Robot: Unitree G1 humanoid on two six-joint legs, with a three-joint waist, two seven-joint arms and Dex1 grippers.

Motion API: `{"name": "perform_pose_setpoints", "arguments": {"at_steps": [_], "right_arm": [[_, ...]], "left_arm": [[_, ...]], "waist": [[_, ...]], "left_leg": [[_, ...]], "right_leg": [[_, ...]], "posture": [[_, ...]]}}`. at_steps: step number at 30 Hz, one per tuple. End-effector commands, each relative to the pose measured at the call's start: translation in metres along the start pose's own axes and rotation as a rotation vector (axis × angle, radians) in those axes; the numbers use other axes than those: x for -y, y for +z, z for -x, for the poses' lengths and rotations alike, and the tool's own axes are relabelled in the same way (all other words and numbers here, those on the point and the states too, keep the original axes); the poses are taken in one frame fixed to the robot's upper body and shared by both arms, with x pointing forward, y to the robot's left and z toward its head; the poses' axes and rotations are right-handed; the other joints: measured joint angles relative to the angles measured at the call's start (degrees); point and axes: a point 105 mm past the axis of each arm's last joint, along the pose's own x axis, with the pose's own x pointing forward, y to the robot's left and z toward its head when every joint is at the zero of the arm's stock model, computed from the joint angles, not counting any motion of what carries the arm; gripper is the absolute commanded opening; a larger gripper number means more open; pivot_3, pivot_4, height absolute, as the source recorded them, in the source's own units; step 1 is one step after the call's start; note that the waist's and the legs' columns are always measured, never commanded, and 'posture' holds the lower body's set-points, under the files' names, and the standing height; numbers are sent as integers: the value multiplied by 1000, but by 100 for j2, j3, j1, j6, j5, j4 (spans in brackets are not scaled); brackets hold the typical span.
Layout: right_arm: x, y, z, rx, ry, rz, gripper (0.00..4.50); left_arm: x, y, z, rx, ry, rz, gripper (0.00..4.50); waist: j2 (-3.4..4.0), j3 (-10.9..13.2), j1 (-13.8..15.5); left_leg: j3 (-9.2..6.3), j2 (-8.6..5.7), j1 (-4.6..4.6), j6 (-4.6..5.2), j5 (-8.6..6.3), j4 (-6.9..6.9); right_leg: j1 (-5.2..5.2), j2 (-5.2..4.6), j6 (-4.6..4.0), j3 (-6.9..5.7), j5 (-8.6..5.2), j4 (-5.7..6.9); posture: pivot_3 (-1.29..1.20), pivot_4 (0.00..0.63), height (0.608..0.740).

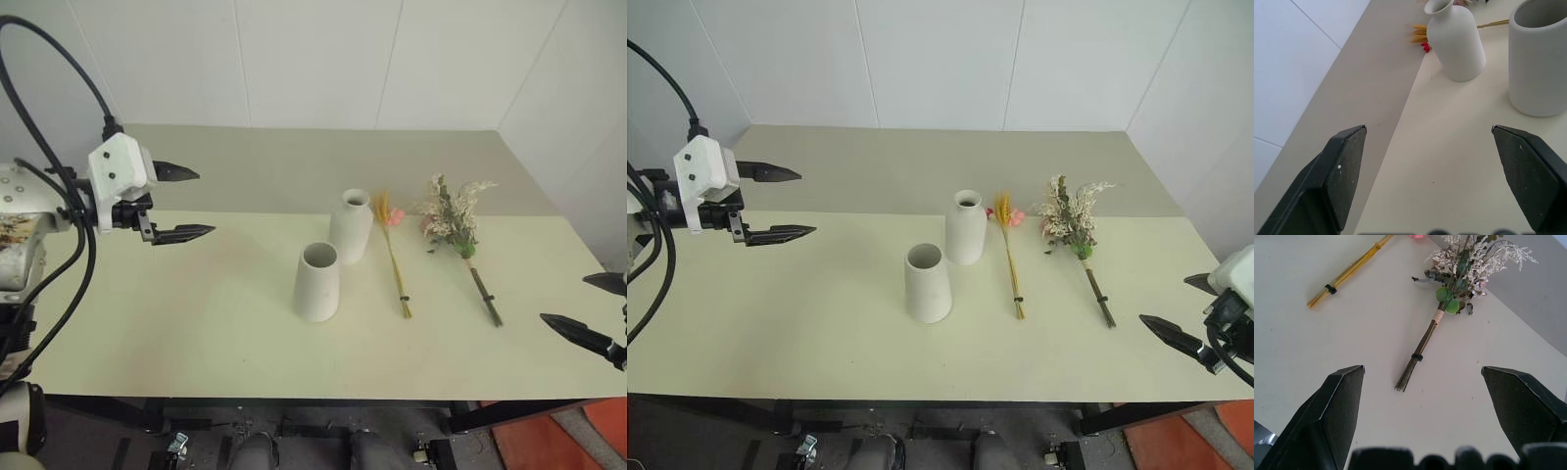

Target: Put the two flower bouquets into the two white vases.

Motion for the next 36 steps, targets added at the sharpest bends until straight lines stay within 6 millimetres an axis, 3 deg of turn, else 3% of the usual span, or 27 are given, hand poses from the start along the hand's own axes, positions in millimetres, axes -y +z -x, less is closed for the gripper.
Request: {"name": "perform_pose_setpoints", "arguments": {"at_steps": [1, 11, 14, 25, 36], "right_arm": [[4, 3, 4, 3, -27, 22, 4500], [8, 4, 2, 2, -42, 19, 4500], [18, 12, -22, 75, -84, -61, 4500], [41, 9, -119, -145, -50, -221, 4500], [49, 27, -189, -254, 51, -262, 4500]], "left_arm": [[-5, 12, 10, 15, 26, -43, 4455], [-3, 16, 5, 52, 18, -39, 4455], [1, 25, -8, 113, -16, -46, 4455], [1, 47, -43, 195, -91, -109, 4455], [7, 48, -49, 197, -124, -97, 4455]], "waist": [[0, 0, 0], [0, 0, -3], [-9, -6, -32], [-10, -7, -130], [-5, -4, -185]], "left_leg": [[0, 0, 0, 0, 0, 0], [0, 0, 1, 0, 0, 0], [2, 0, 5, 0, 0, 2], [1, -3, -12, 3, 0, 6], [-1, -3, -20, 4, -1, 3]], "right_leg": [[0, 0, 0, 0, 0, 0], [0, 0, 0, 0, 0, 0], [6, -1, 1, 1, 1, -1], [-12, 0, -37, 6, 27, 1], [-25, 1, -40, 5, 29, 2]], "posture": [[0, 150, 740], [0, 150, 740], [0, 150, 740], [0, 150, 740], [0, 150, 740]]}}
